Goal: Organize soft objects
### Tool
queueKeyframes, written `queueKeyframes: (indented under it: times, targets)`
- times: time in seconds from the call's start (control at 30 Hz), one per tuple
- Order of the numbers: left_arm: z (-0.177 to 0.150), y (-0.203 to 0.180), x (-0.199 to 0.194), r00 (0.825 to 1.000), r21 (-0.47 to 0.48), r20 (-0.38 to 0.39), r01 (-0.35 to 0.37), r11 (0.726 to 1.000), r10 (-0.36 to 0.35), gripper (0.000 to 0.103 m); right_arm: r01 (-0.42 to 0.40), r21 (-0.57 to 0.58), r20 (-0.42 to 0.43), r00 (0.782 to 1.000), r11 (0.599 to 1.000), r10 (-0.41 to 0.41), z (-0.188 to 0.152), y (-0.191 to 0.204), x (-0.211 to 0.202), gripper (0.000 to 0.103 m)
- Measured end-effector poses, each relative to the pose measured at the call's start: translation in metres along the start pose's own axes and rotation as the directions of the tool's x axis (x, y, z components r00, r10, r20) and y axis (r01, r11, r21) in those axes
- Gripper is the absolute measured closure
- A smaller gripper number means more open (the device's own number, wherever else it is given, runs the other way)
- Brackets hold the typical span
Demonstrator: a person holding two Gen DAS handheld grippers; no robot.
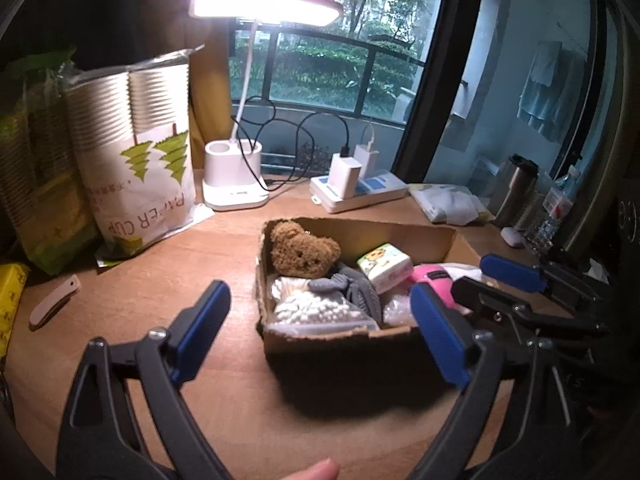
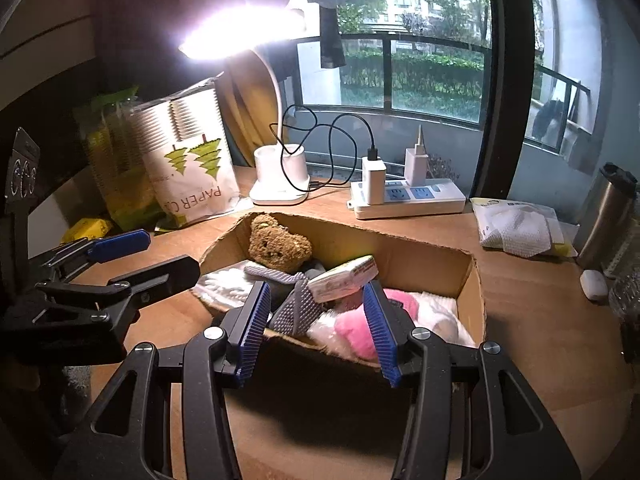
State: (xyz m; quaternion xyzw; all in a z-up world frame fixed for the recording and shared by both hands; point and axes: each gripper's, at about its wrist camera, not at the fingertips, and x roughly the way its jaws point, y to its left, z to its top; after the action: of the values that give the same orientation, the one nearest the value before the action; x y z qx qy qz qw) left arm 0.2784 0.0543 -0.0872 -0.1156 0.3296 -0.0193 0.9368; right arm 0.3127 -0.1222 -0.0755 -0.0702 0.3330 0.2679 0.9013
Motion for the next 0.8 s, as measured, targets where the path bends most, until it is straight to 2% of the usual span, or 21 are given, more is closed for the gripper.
queueKeyframes:
  times: [0.47,0.8]
  targets:
    - [-0.029,-0.009,-0.035,1.0,0.03,-0.015,-0.009,1.0,0.009,0.01,0.016,0.015,0.014,1.0,1.0,-0.016,-0.03,0.016,-0.037,0.052]
    - [-0.041,-0.026,-0.067,1.0,0.062,0.022,0.013,0.998,-0.014,0.01,0.056,0.031,0.047,0.997,0.998,-0.057,-0.048,0.02,-0.073,0.052]
